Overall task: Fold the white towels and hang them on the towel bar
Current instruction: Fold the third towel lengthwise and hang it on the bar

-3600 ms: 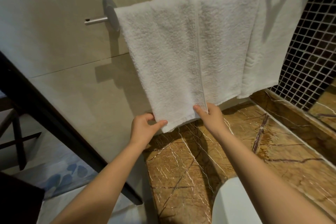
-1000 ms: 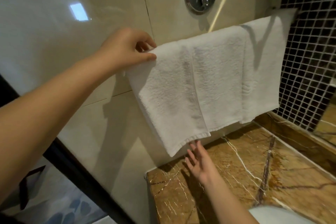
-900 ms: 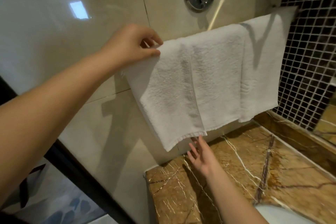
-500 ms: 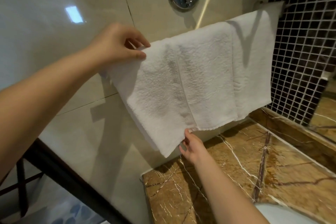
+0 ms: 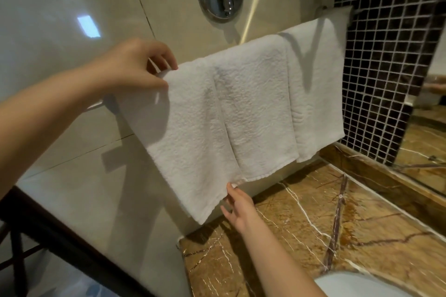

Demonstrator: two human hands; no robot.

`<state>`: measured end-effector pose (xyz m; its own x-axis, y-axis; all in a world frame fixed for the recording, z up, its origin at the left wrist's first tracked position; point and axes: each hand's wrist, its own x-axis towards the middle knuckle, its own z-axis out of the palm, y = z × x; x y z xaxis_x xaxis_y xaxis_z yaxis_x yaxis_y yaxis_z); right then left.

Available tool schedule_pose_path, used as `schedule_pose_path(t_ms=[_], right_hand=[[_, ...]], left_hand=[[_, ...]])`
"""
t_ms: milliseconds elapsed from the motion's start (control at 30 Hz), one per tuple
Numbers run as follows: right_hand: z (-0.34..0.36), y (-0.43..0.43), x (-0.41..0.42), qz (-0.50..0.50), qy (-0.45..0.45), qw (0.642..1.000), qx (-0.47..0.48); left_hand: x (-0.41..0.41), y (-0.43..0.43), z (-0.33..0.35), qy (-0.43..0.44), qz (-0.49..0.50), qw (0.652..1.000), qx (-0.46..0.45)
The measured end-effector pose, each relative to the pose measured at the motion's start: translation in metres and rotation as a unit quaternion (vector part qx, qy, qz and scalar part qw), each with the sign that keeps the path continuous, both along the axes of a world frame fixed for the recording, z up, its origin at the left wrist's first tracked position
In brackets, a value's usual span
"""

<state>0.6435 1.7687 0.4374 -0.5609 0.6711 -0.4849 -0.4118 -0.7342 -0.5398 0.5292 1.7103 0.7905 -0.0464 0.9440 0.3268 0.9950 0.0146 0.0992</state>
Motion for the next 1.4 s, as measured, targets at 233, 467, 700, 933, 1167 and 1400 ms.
schedule_pose_path(t_ms=[233, 467, 700, 933, 1167, 1400], right_hand=[[-0.008, 0.035, 0.036, -0.057, 0.075, 0.994, -0.05], [-0.004, 0.046, 0.038, -0.018, 0.091, 0.996, -0.001], [-0.005, 0.046, 0.029, -0.04, 0.004, 0.999, 0.016], [-0.007, 0.052, 0.035, -0.016, -0.082, 0.995, 0.049], [-0.01, 0.054, 0.042, -0.018, -0.067, 0.996, 0.054], [-0.019, 0.066, 0.057, -0.061, 0.034, 0.995, 0.073]], left_hand=[[0.027, 0.034, -0.004, -0.043, -0.031, 0.997, 0.049], [0.044, 0.057, -0.006, -0.028, -0.036, 0.998, 0.052], [0.043, 0.058, -0.006, -0.026, -0.033, 0.997, 0.071], [0.042, 0.062, -0.01, -0.019, -0.045, 0.996, 0.072], [0.035, 0.071, -0.014, -0.011, -0.06, 0.995, 0.075], [0.06, 0.089, -0.018, 0.02, -0.098, 0.991, 0.083]])
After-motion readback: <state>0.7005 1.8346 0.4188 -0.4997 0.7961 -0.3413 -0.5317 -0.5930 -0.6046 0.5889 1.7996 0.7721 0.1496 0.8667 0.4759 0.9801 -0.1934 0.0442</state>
